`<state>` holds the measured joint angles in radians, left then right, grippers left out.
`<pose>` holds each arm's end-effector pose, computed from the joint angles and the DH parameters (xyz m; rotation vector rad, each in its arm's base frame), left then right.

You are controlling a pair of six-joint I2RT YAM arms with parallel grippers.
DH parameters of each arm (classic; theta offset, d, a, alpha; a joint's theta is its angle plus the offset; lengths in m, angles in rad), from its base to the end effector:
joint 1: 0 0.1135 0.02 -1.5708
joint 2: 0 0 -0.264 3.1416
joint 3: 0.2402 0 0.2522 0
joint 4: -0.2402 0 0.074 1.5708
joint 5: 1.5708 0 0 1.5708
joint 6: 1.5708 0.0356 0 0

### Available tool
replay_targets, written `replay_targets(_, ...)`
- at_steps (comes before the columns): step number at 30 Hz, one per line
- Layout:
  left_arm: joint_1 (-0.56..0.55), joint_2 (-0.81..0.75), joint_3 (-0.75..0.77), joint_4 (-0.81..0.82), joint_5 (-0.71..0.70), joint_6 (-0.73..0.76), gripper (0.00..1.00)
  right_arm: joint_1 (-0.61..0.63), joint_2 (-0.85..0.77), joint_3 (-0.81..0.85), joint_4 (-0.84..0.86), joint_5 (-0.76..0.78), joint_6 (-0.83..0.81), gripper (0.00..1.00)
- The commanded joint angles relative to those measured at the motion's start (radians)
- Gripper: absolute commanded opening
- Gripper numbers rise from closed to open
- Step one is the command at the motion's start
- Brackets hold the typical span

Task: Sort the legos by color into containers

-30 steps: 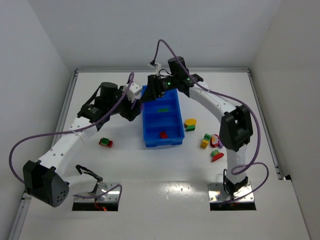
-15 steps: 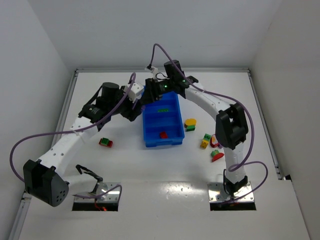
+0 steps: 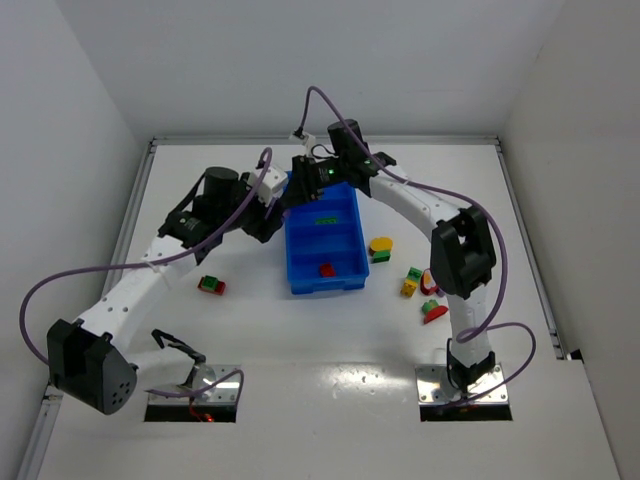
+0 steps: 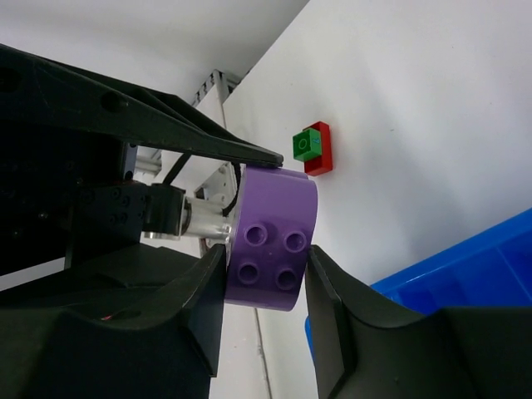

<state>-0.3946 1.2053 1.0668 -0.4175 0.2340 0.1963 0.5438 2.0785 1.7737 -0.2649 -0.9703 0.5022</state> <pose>0.2450 -0.1110 0.3283 0.7523 1.9944 -0.3658 0.3949 0.2731 0.2772 -0.6841 2.1993 1.6154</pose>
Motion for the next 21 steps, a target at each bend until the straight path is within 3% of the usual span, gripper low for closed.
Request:
replay_targets(1,-0.010,-0.039,-0.033,0.028,-0.009,-0.028,0.28,-0.013,-0.038,0.032,0.064,-0.016,-0.005,0.16)
replay_targets(10,-0.010,-0.084,-0.093,0.019,-0.027,-0.028,0.27,-0.119,-0.048,0.065,-0.016,0.128,-0.103,0.13)
replay_targets(16,-0.010,-0.084,-0.073,0.019,-0.065,-0.017,0.27,-0.153,0.025,0.142,-0.108,0.430,-0.293,0.13)
replay_targets(21,0.049,-0.036,-0.027,0.019,-0.065,0.003,0.27,-0.153,0.106,0.214,-0.132,0.539,-0.428,0.11)
